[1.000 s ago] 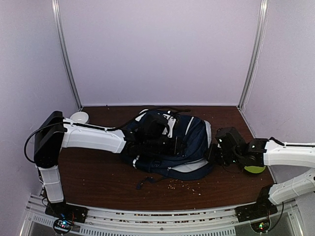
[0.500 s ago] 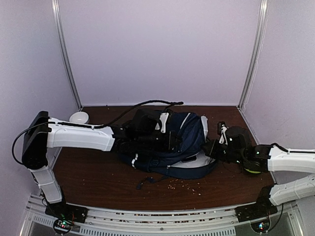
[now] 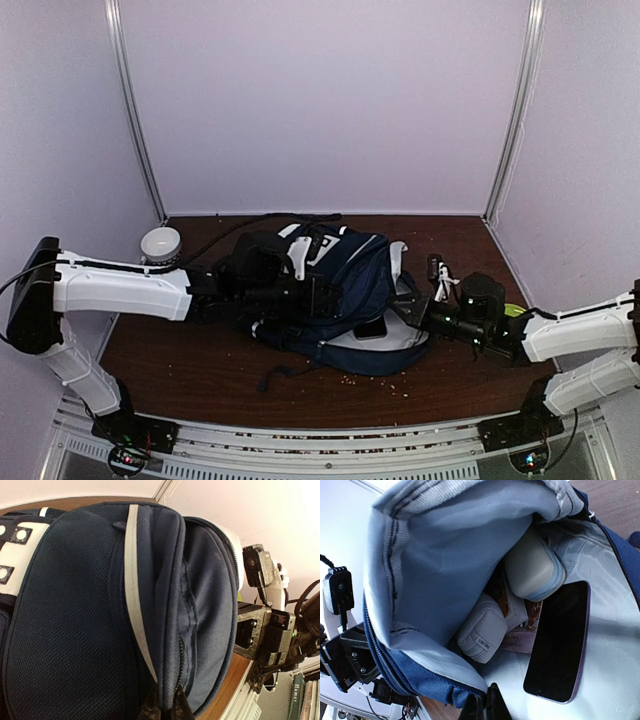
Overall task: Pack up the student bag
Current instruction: Adjust the student bag at the center of the board.
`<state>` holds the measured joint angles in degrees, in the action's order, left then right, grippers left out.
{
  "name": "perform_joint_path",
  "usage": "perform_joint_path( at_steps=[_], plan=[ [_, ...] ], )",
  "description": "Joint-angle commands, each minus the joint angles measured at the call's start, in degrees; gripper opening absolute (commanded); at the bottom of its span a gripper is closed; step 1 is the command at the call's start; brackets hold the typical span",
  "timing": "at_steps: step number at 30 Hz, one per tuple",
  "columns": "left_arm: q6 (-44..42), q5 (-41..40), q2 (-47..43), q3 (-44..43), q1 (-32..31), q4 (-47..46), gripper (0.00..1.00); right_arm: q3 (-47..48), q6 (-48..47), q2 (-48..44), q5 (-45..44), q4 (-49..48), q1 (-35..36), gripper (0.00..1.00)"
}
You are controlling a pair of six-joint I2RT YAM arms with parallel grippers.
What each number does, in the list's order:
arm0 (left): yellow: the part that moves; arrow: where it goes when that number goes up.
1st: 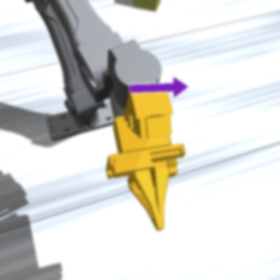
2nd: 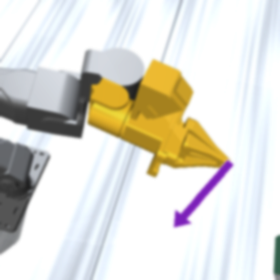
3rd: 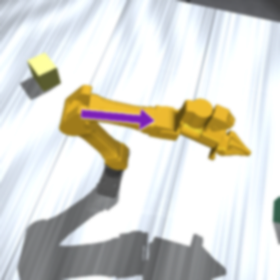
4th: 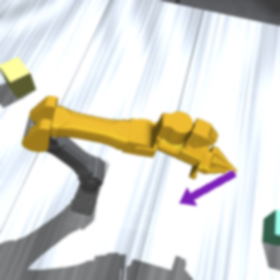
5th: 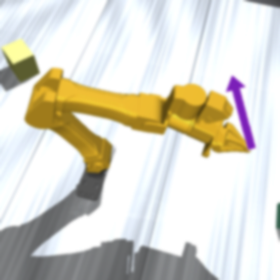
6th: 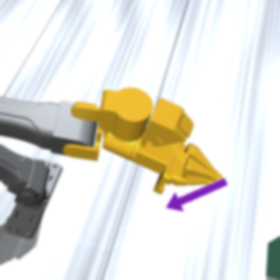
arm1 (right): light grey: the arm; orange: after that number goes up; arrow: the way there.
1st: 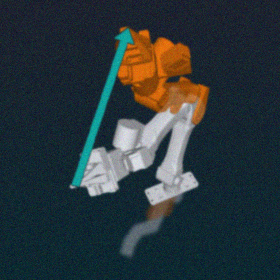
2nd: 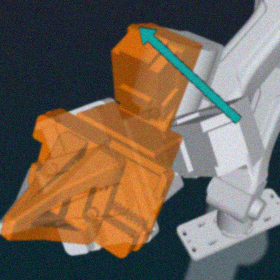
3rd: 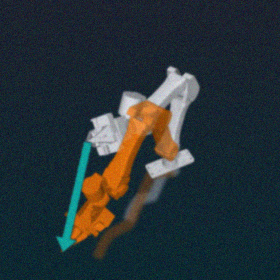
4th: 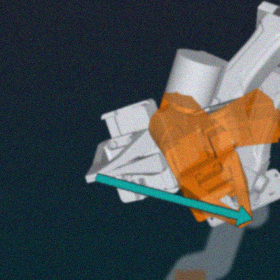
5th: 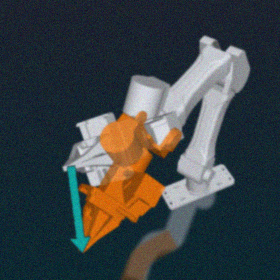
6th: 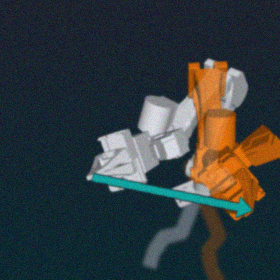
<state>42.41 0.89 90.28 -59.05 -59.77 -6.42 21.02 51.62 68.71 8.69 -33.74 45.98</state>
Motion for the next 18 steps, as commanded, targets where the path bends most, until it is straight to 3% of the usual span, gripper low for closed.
perform_joint_path(
  at_steps=[1,10,18],
  plan=[
    [1.73,-4.79,-3.16,2.88,0.97,-6.44,0.0,-1.89,0.26,4.12,-3.34,-2.39,0.51,0.0],
    [-0.41,-6.65,-0.99,6.74,0.97,-5.39,0.0,-3.74,-0.13,0.49,-5.89,11.05,3.7,0.01],
    [-2.64,-7.9,0.08,8.33,0.97,-3.52,0.0,1.47,-2.48,-16.18,-11.0,38.19,3.81,0.44]
  ],
)
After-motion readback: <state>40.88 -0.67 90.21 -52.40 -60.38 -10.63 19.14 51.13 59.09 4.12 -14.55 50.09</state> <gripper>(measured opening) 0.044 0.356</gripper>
